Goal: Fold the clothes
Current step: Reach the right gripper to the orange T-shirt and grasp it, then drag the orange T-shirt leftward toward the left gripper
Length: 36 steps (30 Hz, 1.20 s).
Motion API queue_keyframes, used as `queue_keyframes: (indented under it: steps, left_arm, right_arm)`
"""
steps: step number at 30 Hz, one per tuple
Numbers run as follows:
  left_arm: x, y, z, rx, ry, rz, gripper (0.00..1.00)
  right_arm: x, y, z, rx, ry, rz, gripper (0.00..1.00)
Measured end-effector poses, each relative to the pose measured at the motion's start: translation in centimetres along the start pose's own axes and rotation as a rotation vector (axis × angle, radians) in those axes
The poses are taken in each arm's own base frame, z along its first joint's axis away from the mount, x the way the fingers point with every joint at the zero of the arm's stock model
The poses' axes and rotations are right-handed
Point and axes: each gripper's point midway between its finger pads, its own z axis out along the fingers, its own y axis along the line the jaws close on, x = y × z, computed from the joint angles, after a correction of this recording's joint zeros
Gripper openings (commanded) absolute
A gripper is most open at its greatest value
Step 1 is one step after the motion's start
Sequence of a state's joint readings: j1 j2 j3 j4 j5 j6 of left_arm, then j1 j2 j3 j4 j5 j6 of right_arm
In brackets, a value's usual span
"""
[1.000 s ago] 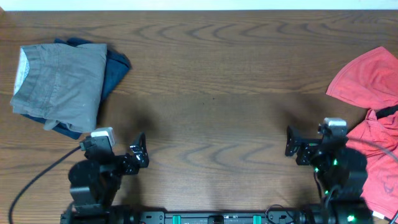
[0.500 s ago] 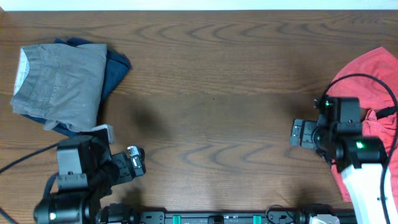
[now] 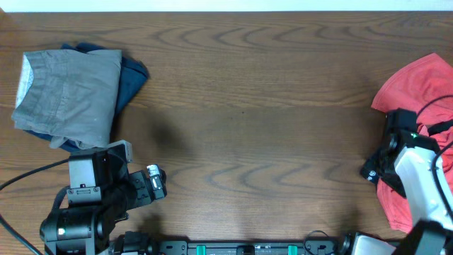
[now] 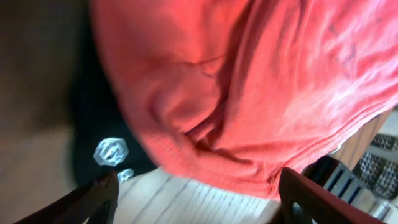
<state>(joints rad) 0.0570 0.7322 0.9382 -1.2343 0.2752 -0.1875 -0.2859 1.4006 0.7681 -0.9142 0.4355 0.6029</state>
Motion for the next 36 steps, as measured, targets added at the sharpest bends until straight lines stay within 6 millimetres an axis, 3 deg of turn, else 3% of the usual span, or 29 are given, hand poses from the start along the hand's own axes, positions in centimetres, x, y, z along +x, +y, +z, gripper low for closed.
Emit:
queue_keyframes:
  steps: [4, 8, 9, 11, 14, 22, 25, 29, 31, 33, 36]
  left_arm:
    - [0.0, 0.0, 0.0, 0.0, 0.0, 0.0, 0.98]
    - [-0.1, 0.0, 0.0, 0.0, -0.003, 0.001, 0.98]
    - [-0.1, 0.0, 0.0, 0.0, -0.003, 0.001, 0.98]
    - [-0.1, 0.0, 0.0, 0.001, -0.003, 0.001, 0.98]
    - [-0.1, 0.0, 0.0, 0.001, -0.003, 0.001, 0.98]
    - [-0.2, -0.1, 0.0, 0.002, -0.009, 0.002, 0.98]
    - [-0.3, -0.1, 0.0, 0.003, -0.011, 0.003, 0.98]
    - [-0.3, -0.1, 0.0, 0.003, -0.014, 0.004, 0.98]
    - [-0.4, -0.1, 0.0, 0.004, -0.016, 0.004, 0.98]
    - [-0.4, -0.1, 0.0, 0.004, -0.018, 0.005, 0.98]
    - [-0.5, -0.1, 0.0, 0.005, -0.02, 0.005, 0.98]
  right_arm:
    - [1.3, -0.4, 2.8, 0.038, 0.043, 0.023, 0.71]
    - [2.0, -0.3, 4.0, 0.041, 0.046, 0.027, 0.67]
    - [2.0, -0.3, 4.0, 0.039, 0.044, 0.028, 0.62]
    - [1.9, -0.2, 4.1, 0.035, 0.039, 0.031, 0.45]
    - [1.8, -0.1, 4.1, 0.031, 0.034, 0.038, 0.03]
    - [2.7, 0.2, 4.0, 0.01, 0.077, 0.032, 0.01]
    - [3.0, 0.1, 2.7, -0.003, 0.128, 0.018, 0.01]
    - [-0.3, 1.3, -2.1, -0.134, 0.084, 0.035, 0.01]
    - [-2.9, 2.2, -6.0, -0.252, 0.02, 0.032, 0.01]
    - [-5.8, 3.2, -10.7, -0.406, -0.082, 0.011, 0.01]
    - [-9.2, 4.9, -19.7, -0.688, -0.279, -0.099, 0.01]
